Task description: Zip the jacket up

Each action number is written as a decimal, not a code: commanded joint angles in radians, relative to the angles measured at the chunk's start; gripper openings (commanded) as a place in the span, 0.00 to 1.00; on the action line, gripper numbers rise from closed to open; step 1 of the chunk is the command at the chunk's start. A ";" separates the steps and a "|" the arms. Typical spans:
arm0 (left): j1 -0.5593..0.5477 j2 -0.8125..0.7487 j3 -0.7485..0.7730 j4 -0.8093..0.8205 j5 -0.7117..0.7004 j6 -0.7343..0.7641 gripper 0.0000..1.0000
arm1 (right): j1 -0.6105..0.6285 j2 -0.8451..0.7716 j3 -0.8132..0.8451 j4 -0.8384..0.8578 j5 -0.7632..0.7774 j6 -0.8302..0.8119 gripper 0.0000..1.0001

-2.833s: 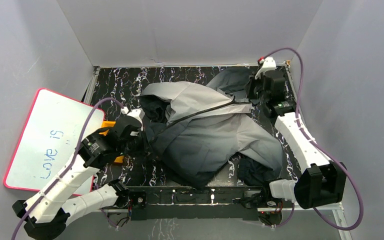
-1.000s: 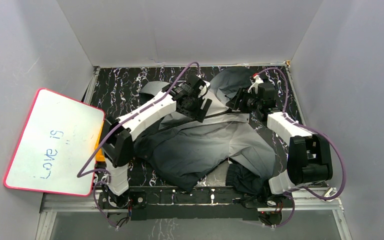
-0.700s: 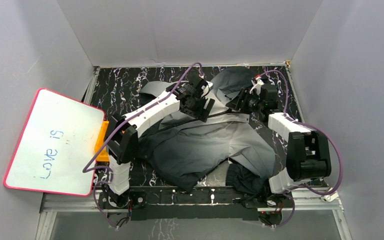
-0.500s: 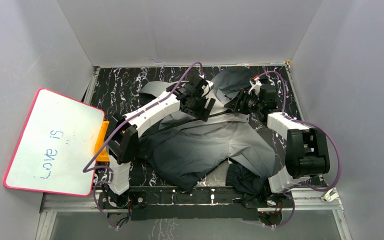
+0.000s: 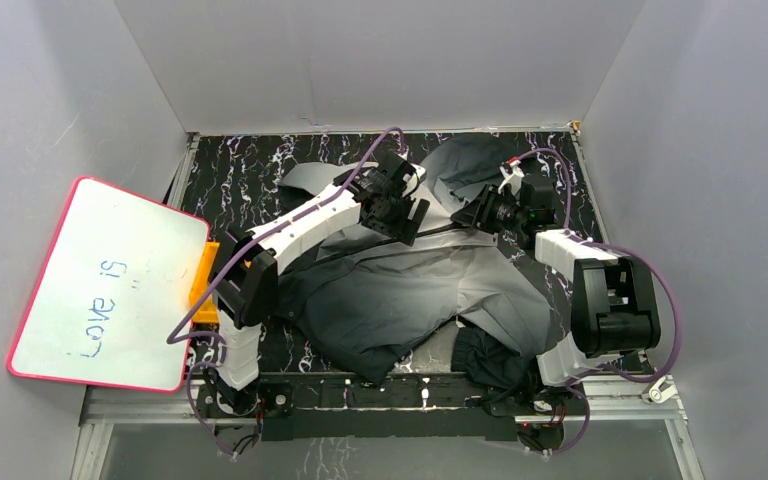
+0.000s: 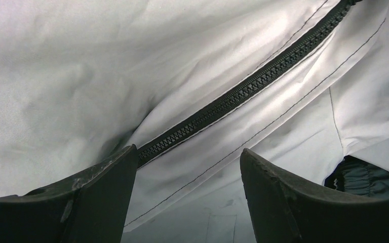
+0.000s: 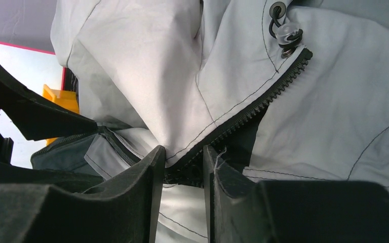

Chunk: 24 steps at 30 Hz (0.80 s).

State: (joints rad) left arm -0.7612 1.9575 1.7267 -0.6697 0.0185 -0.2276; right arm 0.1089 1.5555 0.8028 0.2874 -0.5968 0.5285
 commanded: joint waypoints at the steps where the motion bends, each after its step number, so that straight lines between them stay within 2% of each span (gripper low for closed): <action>1: 0.001 -0.009 -0.012 0.004 -0.005 -0.005 0.72 | -0.007 -0.063 -0.005 0.020 0.002 0.006 0.38; 16: 0.001 -0.001 -0.010 0.010 -0.035 -0.009 0.71 | -0.015 -0.112 -0.043 -0.005 0.034 0.005 0.26; 24: 0.001 -0.001 -0.005 0.009 -0.035 -0.007 0.71 | -0.015 -0.102 -0.060 -0.012 0.042 -0.008 0.27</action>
State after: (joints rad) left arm -0.7612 1.9587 1.7134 -0.6544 -0.0082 -0.2356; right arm 0.0982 1.4704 0.7532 0.2569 -0.5556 0.5274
